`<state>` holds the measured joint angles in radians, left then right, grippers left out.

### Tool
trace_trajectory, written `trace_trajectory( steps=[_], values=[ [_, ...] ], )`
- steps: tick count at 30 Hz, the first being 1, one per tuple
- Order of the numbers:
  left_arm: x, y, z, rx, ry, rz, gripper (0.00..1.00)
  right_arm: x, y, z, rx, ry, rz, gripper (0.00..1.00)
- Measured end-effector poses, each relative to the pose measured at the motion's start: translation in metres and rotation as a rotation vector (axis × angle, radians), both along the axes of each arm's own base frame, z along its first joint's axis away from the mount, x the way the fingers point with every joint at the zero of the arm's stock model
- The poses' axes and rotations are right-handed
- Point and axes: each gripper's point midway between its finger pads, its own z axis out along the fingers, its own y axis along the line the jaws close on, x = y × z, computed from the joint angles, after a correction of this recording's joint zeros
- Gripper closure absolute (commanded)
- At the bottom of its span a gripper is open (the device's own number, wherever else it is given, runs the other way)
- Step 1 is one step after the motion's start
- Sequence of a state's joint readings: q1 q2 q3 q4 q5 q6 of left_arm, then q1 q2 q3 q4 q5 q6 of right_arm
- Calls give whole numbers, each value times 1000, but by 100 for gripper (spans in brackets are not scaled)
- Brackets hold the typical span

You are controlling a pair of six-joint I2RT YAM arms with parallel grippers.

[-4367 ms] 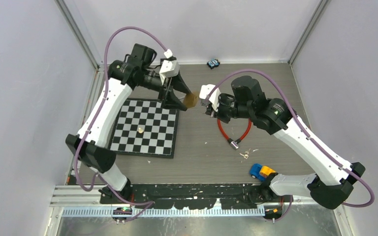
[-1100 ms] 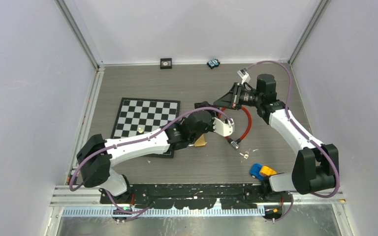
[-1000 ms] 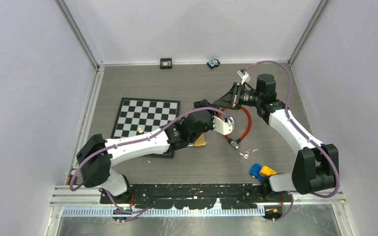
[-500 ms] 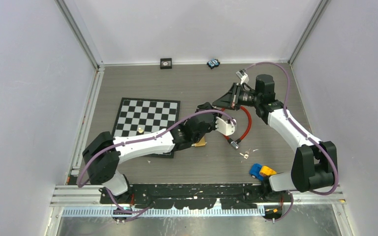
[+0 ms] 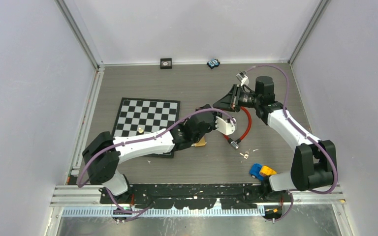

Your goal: Unlock with the key

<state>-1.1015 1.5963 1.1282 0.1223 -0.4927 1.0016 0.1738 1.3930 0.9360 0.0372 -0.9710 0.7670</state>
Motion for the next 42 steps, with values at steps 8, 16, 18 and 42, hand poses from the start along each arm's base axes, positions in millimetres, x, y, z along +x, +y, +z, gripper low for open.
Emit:
trace_trajectory(
  steps=[8,16,18,42],
  values=[
    [-12,10,-11,-24,91,-28,100,4,-17,7,3,-26,-58,43],
    [-22,43,-12,-174,363,-53,100,-6,-37,27,-64,-218,-66,54],
    [-30,49,-12,-229,472,-78,100,-18,-40,28,-117,-293,-20,55],
    [-153,28,-30,-435,1414,-446,100,-128,24,23,-291,-761,582,56]
  ],
)
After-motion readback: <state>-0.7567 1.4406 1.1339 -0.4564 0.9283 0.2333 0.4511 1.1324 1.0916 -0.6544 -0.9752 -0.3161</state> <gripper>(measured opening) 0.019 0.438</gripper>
